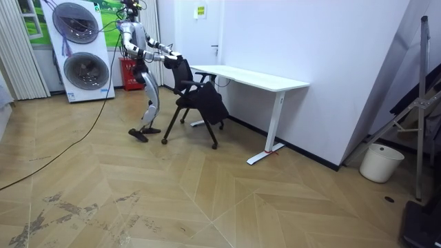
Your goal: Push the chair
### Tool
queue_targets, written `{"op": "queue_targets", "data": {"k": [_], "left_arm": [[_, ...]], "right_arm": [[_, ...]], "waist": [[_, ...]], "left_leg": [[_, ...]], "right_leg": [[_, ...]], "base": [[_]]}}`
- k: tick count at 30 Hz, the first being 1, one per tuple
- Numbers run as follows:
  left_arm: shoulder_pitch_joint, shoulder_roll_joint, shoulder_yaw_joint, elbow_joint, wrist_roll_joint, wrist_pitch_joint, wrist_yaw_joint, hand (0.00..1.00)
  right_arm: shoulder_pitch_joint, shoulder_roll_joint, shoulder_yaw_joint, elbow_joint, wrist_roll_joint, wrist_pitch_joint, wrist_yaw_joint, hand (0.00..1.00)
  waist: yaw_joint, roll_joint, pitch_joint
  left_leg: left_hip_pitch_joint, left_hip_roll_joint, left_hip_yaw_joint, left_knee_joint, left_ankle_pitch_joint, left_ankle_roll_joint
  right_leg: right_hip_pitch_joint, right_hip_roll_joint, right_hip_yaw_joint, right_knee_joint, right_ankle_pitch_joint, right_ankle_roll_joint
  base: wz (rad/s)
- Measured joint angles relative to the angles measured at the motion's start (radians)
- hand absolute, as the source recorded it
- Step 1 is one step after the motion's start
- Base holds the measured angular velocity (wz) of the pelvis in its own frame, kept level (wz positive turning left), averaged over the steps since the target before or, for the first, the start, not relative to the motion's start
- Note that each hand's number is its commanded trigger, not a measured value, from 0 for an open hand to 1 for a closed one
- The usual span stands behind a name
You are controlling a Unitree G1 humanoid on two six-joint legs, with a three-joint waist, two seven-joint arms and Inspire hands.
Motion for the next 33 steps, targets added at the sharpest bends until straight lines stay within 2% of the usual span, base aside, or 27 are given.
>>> {"op": "queue_targets", "data": {"k": [2,4,6,7,9,11,12,15,18,20,22,24,25,27,29,30,33], "left_arm": [[0.000,0.006,0.000,0.000,-0.013,-0.011,-0.006,1.00],[0.000,0.001,-0.002,0.000,-0.015,-0.025,-0.015,1.00],[0.000,-0.001,-0.002,0.000,-0.016,-0.038,-0.017,1.00],[0.000,-0.001,-0.002,0.000,-0.020,-0.045,-0.017,1.00],[0.000,-0.006,-0.008,0.000,-0.022,-0.052,-0.017,1.00],[0.000,-0.011,-0.009,0.000,-0.023,-0.053,-0.017,1.00],[0.000,-0.020,-0.009,0.000,-0.031,-0.052,-0.017,1.00],[0.000,-0.018,-0.007,-0.003,-0.042,-0.055,-0.017,1.00],[-0.001,-0.018,-0.007,-0.007,-0.045,-0.055,-0.019,1.00],[-0.001,-0.018,-0.005,-0.007,-0.045,-0.055,-0.025,1.00],[-0.001,-0.017,-0.003,-0.006,-0.045,-0.060,-0.029,1.00],[-0.001,-0.013,0.004,-0.005,-0.036,-0.070,-0.043,1.00],[-0.001,-0.012,0.009,-0.005,-0.031,-0.075,-0.046,1.00],[-0.002,-0.009,0.010,-0.005,-0.022,-0.079,-0.052,1.00],[-0.008,-0.012,0.010,-0.003,-0.016,-0.079,-0.057,1.00],[-0.011,-0.014,0.010,0.001,-0.016,-0.080,-0.057,1.00],[-0.019,-0.021,0.010,0.003,-0.013,-0.076,-0.057,1.00]], "right_arm": [[0.007,-0.001,-0.002,-0.006,-0.005,-0.001,-0.003,1.00],[0.030,-0.011,-0.013,-0.014,-0.005,-0.007,-0.012,1.00],[0.047,-0.024,-0.019,-0.027,-0.005,-0.010,-0.023,1.00],[0.055,-0.029,-0.021,-0.032,-0.004,-0.010,-0.031,1.00],[0.062,-0.037,-0.023,-0.032,-0.003,-0.021,-0.041,1.00],[0.062,-0.044,-0.027,-0.030,-0.003,-0.029,-0.042,1.00],[0.062,-0.062,-0.032,-0.029,-0.002,-0.037,-0.050,1.00],[0.061,-0.069,-0.034,-0.032,-0.001,-0.037,-0.044,1.00],[0.060,-0.069,-0.043,-0.041,-0.001,-0.038,-0.017,1.00],[0.058,-0.067,-0.047,-0.045,-0.002,-0.038,0.008,1.00],[0.058,-0.064,-0.047,-0.047,0.000,-0.038,0.021,1.00],[0.057,-0.051,-0.047,-0.043,0.003,-0.038,0.050,1.00],[0.057,-0.040,-0.047,-0.041,0.003,-0.038,0.056,1.00],[0.057,-0.031,-0.047,-0.032,0.004,-0.040,0.068,1.00],[0.057,-0.029,-0.050,-0.030,0.005,-0.041,0.068,1.00],[0.057,-0.029,-0.050,-0.030,0.005,-0.041,0.068,1.00],[0.057,-0.028,-0.050,-0.040,0.012,-0.037,0.075,1.00]], "waist": [[-0.013,0.008,-0.0016],[-0.021,0.014,-0.0023],[-0.024,0.016,-0.0024],[-0.025,0.016,-0.0026],[-0.043,0.020,-0.0021],[-0.061,0.025,-0.0006],[-0.062,0.033,-0.0011],[-0.060,0.035,-0.0025],[-0.058,0.034,-0.0028],[-0.043,0.029,-0.0039],[-0.037,0.020,0.0006],[-0.030,-0.009,0.0015],[-0.029,-0.014,0.0025],[-0.035,-0.022,0.0009],[-0.037,-0.023,0.0010],[-0.037,-0.025,0.0012],[-0.040,-0.037,-0.0005]], "left_leg": [[0.003,0.001,-0.010,0.001,-0.009,0.001],[0.012,0.002,-0.028,0.001,-0.016,-0.001],[0.017,0.005,-0.035,0.001,-0.021,-0.004],[0.020,0.006,-0.038,0.001,-0.025,-0.008],[0.029,0.002,-0.068,0.002,-0.036,-0.021],[0.029,0.001,-0.087,0.008,-0.042,-0.025],[0.027,0.006,-0.101,0.009,-0.045,-0.037],[0.024,0.022,-0.113,0.011,-0.054,-0.055],[0.024,0.036,-0.115,0.022,-0.066,-0.068],[0.032,0.048,-0.120,0.025,-0.075,-0.086],[0.040,0.061,-0.130,0.039,-0.085,-0.103],[0.046,0.084,-0.148,0.068,-0.106,-0.128],[0.043,0.090,-0.157,0.079,-0.112,-0.135],[0.034,0.120,-0.195,0.120,-0.137,-0.157],[0.025,0.140,-0.214,0.136,-0.146,-0.175],[0.024,0.143,-0.221,0.137,-0.145,-0.179],[0.017,0.171,-0.221,0.113,-0.127,-0.202]], "right_leg": [[-0.033,0.003,-0.004,-0.060,-0.014,0.001],[-0.047,0.026,0.000,-0.151,-0.034,0.000],[-0.062,0.054,0.013,-0.275,-0.032,-0.005],[-0.066,0.077,0.022,-0.381,-0.016,-0.012],[-0.040,0.120,0.031,-0.585,0.052,-0.020],[-0.023,0.137,0.032,-0.629,0.088,-0.034],[-0.010,0.153,0.039,-0.656,0.106,-0.042],[-0.001,0.177,0.033,-0.673,0.120,-0.058],[0.003,0.179,0.026,-0.671,0.131,-0.067],[0.004,0.192,0.024,-0.658,0.126,-0.077],[0.014,0.194,-0.001,-0.643,0.118,-0.090],[0.022,0.193,-0.053,-0.603,0.090,-0.121],[0.023,0.191,-0.072,-0.594,0.080,-0.128],[0.041,0.191,-0.149,-0.580,0.052,-0.144],[0.046,0.188,-0.196,-0.566,0.030,-0.151],[0.046,0.187,-0.207,-0.562,0.024,-0.150],[0.052,0.173,-0.276,-0.568,0.018,-0.148]], "base": [[0.09],[0.19],[0.15],[0.13],[0.31],[0.32],[0.17],[0.04],[0.04],[-0.02],[0.11],[0.24],[0.28],[0.38],[0.36],[0.37],[0.41]]}}
